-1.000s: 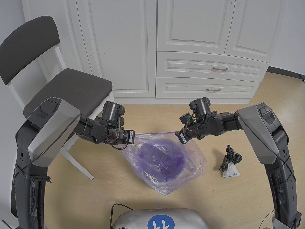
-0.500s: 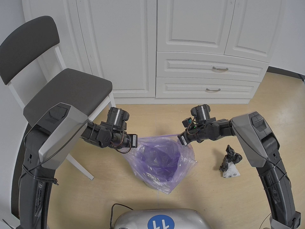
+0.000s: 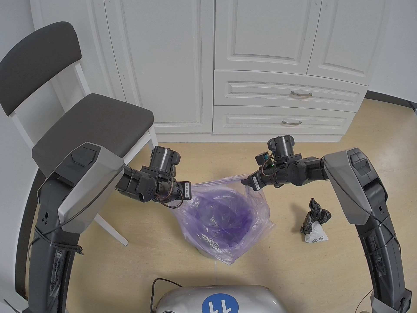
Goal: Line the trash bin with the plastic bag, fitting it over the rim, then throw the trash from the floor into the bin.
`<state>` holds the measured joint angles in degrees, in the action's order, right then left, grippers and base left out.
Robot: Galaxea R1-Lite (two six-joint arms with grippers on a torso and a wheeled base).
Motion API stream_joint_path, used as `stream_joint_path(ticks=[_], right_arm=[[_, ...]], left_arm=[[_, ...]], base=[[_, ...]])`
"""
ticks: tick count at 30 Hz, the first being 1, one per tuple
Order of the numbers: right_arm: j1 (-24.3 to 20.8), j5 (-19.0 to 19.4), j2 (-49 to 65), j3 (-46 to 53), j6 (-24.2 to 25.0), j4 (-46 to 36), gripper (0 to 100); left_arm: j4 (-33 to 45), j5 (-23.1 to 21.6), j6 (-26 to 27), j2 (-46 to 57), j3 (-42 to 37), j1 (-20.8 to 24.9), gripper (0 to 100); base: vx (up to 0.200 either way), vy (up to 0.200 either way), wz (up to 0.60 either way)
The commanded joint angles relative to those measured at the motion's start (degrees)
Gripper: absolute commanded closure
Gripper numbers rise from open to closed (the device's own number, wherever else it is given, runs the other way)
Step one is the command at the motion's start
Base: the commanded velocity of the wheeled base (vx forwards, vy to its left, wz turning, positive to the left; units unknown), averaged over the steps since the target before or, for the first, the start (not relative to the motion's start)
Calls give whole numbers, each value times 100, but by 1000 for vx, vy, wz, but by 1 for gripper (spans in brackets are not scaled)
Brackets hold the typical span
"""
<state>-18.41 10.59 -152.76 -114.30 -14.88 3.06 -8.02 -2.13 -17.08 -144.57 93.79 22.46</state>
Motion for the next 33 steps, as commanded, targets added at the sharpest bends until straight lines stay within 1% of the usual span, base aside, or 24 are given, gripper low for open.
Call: stream_joint_path(ticks=[1, 4, 5, 7, 12, 14, 15, 16, 17, 18, 19, 21, 27, 31, 33], right_arm=[[-260, 4, 1117, 716, 73, -42, 0], [-383, -31, 1495, 1120, 56, -42, 0], [-488, -49, 1838, 1489, 47, -16, 0], [-620, -75, 2145, 1780, 56, 37, 0], [-857, -427, 2655, 2342, 47, -34, 0], [-1042, -708, 2866, 2896, -111, -42, 0], [-1077, -875, 2883, 3080, -269, -51, 0], [-1086, -1042, 2892, 3238, -436, -51, 0], [-1086, -1103, 2892, 3291, -489, -51, 0], [-1095, -1420, 2866, 3555, -735, -77, 0], [-1095, -1613, 2840, 3696, -867, -86, 0], [-1051, -1868, 2796, 3871, -1008, -77, 0], [-814, -1938, 2734, 4197, -1060, -25, 0], [-550, -1903, 2778, 4522, -1271, 2, 0], [-427, -1894, 2778, 4697, -1350, 54, 0]], left_arm=[[2, -6, -6, 8, -2, 4, 100], [2, -6, -6, 8, -2, 4, 100], [2, -6, 3, -1, -2, 4, 100], [20, 11, 12, -10, 7, -22, 100], [55, 11, 47, -10, 34, -206, 100], [64, -6, 47, -45, 183, -303, 100], [73, -6, 29, -71, 262, -321, 100], [73, 2, 20, -115, 315, -329, 100], [73, 2, 12, -133, 324, -338, 100], [73, 29, 12, -186, 368, -338, 100], [64, 38, 12, -195, 376, -356, 100], [73, 38, 20, -203, 394, -409, 100], [90, 46, 12, -195, 526, -602, 100], [108, 46, 29, -195, 491, -602, 100], [380, 38, 108, -151, 438, -584, 100]], base=[[0, 0, 0], [0, 0, 0], [0, 0, 0], [0, 0, 0], [0, 0, 0], [0, 0, 0], [0, 0, 0], [0, 0, 0], [0, 0, 0], [0, 0, 0], [0, 0, 0], [0, 0, 0], [0, 0, 0], [0, 0, 0], [0, 0, 0]])
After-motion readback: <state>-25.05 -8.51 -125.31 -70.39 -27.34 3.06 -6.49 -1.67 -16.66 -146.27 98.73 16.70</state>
